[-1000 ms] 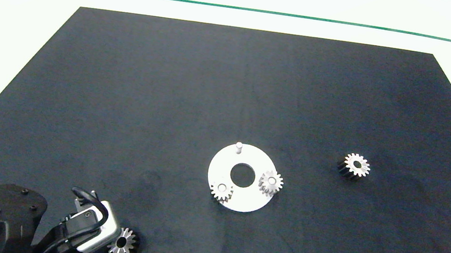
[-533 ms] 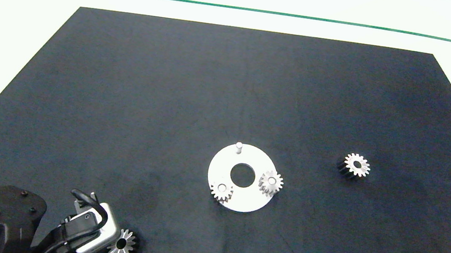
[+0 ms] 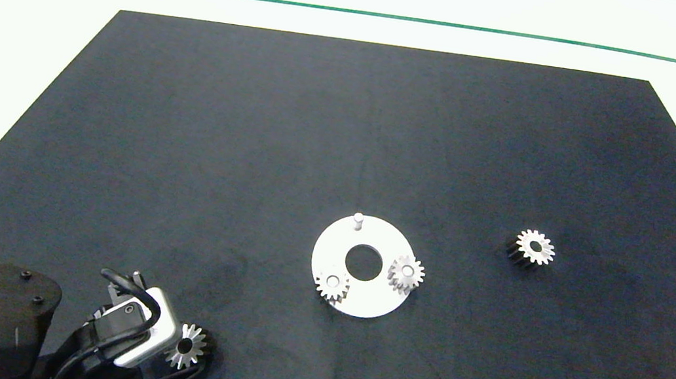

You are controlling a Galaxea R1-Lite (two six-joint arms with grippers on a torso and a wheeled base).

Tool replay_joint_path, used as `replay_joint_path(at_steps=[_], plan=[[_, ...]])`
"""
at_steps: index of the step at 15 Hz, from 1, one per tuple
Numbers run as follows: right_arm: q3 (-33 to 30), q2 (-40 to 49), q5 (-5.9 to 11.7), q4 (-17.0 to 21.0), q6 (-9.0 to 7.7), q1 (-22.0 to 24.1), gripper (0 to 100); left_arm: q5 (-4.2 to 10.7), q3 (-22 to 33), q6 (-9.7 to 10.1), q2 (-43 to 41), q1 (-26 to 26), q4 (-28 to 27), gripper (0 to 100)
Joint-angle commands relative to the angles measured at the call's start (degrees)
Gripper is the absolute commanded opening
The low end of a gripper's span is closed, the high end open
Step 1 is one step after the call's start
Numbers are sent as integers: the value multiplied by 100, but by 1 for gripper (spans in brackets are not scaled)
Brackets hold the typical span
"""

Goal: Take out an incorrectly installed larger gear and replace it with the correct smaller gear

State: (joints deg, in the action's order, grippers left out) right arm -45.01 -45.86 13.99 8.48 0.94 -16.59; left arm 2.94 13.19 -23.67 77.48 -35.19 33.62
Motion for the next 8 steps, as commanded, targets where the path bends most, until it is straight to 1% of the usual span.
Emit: replay_joint_path(at_steps=[1,2,4,6,7,8], plan=[[10,42,7,4,20,-11,100,111,342,-50,-32,-58,-14,25],[27,51,7,4,20,-20,100,137,448,-50,-32,-102,-75,25],[97,69,7,4,20,-20,100,207,808,-85,-23,-119,-374,25],[124,139,-11,4,20,-20,100,234,1283,-225,-32,-128,-936,25],[133,183,-11,4,20,-11,100,295,1467,-269,-32,-216,-1139,25],[133,192,-11,4,20,-20,100,321,1546,-269,-23,-260,-1218,25]])
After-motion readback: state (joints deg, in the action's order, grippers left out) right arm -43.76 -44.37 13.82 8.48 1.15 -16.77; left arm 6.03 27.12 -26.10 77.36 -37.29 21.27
